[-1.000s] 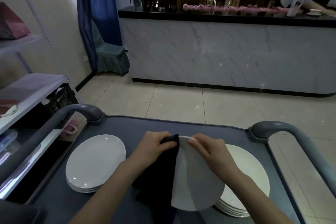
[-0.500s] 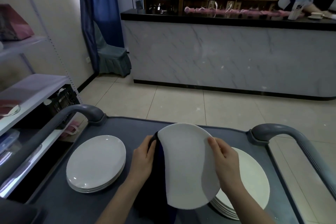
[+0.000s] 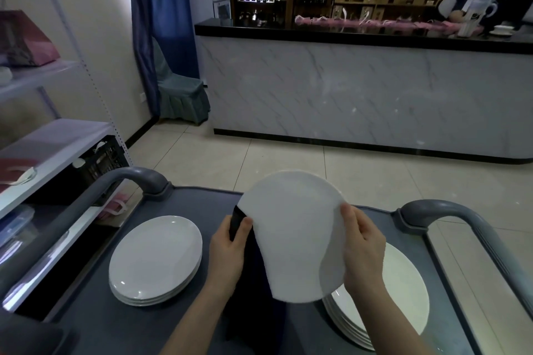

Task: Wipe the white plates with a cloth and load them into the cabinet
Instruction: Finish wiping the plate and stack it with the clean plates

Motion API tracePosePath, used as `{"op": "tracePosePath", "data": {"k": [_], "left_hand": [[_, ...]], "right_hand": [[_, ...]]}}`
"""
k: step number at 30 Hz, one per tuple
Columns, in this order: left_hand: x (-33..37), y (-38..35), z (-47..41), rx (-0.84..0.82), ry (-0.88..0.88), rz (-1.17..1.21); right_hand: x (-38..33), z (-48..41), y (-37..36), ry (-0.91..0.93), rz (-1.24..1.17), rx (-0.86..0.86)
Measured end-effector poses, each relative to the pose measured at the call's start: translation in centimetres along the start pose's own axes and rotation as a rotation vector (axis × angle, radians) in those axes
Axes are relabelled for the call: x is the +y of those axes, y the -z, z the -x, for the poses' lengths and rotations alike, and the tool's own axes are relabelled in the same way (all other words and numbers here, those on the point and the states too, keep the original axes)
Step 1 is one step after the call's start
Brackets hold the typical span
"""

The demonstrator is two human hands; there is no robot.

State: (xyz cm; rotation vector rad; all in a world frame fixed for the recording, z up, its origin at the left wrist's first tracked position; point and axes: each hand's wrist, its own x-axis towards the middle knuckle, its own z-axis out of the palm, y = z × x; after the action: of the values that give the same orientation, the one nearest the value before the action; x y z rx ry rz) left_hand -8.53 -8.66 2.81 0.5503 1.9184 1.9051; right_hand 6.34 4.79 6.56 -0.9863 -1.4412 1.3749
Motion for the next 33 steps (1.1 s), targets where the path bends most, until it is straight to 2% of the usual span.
{"op": "tracePosePath", "data": {"k": [2, 6, 8, 10, 13, 15, 18, 21, 23, 25, 29, 33], "left_hand": [[-0.4, -0.2, 0.5, 0.043, 0.044, 0.040], [-0.2, 1.2, -0.1, 0.058, -0.006, -0.017], [0.3, 2.0, -0.7, -0.021, -0.111, -0.140], [1.2, 1.9, -1.1, -0.173, -0.208, -0.302], [2.0, 0.8, -1.0, -0.374, -0.258, -0.407], [1.7, 0.3, -0.7, -0.377, -0.249, -0.397], [1.1, 0.4, -0.4, -0.239, -0.247, -0.343], [0.4, 1.1, -0.6, -0.078, -0.205, -0.271], [-0.5, 1.5, -0.3, -0.037, -0.101, -0.187], [-1.2, 1.8, 0.0, -0.038, -0.005, -0.138], [0.0, 2.2, -1.0, -0.164, -0.063, -0.194], [2.4, 1.6, -2.6, -0.404, -0.204, -0.402]], "right_hand": [[-0.1, 0.5, -0.3, -0.045, -0.068, 0.018], [-0.7, -0.2, 1.1, 0.089, 0.139, -0.260], [-1.4, -1.8, 2.0, 0.158, 0.262, -0.412], [-2.0, -2.9, 1.7, 0.217, 0.444, -0.601], [-1.7, -2.8, -0.1, 0.359, 0.748, -0.831], [-0.7, -2.5, -0.5, 0.398, 0.739, -0.812], [0.0, -1.9, 0.0, 0.371, 0.594, -0.718], [0.3, -1.1, 0.5, 0.230, 0.382, -0.507], [0.7, -0.5, 0.6, 0.125, 0.274, -0.337], [1.2, -0.1, 0.7, 0.034, 0.226, -0.244], [0.9, -0.5, 1.2, 0.078, 0.291, -0.309], [-0.6, -1.5, 0.7, 0.266, 0.507, -0.571]]}}
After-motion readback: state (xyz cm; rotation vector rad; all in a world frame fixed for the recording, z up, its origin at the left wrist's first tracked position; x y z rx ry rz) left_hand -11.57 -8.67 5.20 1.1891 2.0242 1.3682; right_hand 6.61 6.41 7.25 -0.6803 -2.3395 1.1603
